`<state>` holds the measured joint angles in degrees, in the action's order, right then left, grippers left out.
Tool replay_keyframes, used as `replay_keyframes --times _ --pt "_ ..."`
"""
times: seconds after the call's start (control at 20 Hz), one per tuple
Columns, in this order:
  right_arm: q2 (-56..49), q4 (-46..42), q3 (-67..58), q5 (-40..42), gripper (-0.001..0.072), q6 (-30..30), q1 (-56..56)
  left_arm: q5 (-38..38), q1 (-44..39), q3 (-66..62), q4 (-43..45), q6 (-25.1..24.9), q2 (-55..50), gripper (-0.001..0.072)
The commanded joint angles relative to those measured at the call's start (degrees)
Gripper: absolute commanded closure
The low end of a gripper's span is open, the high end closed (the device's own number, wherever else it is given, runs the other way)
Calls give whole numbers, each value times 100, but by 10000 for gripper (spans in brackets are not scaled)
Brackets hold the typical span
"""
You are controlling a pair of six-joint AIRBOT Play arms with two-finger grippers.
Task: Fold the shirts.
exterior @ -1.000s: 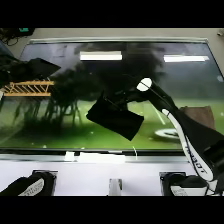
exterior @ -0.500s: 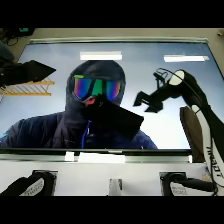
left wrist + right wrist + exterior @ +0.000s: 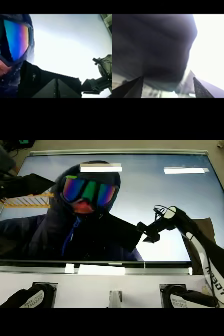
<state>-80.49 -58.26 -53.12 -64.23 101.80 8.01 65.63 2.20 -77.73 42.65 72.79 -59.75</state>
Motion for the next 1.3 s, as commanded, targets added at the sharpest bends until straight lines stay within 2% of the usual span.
replay_keyframes --times 0.0,0.2,0.25,0.3,0.35,0.4,0.5,0.55,0.7,0.85,1.05,1.25 --pt "-37 227 201 719 125 216 52 17 4 0 7 -2 0 669" --pt "-376 1010 243 713 127 -203 55 -2 4 0 7 -2 0 670" --pt "-444 1080 240 710 138 -260 55 0 4 0 7 -2 0 669" --pt "-479 1084 243 710 187 -258 55 0 4 0 7 -2 0 669" --pt "-494 1082 243 713 193 -258 55 0 4 0 7 -2 0 669" --pt "-494 1082 240 713 265 -258 52 0 4 0 7 -2 0 669" --pt "-492 1086 236 704 627 -258 52 0 4 0 7 -2 0 670" --pt "-483 1110 219 664 688 -337 50 0 4 0 7 -2 0 669" --pt "-306 1108 -175 90 690 -1075 -264 0 4 0 44 -4 0 669" --pt "-22 942 -1091 -748 690 -1095 -1248 2 4 0 160 -7 -2 669" --pt "243 420 -2608 -1829 690 -837 -2927 4 2 0 157 -4 -2 669" --pt "402 -7 -3637 -2476 690 -721 -4299 4 4 0 155 -4 -2 669"
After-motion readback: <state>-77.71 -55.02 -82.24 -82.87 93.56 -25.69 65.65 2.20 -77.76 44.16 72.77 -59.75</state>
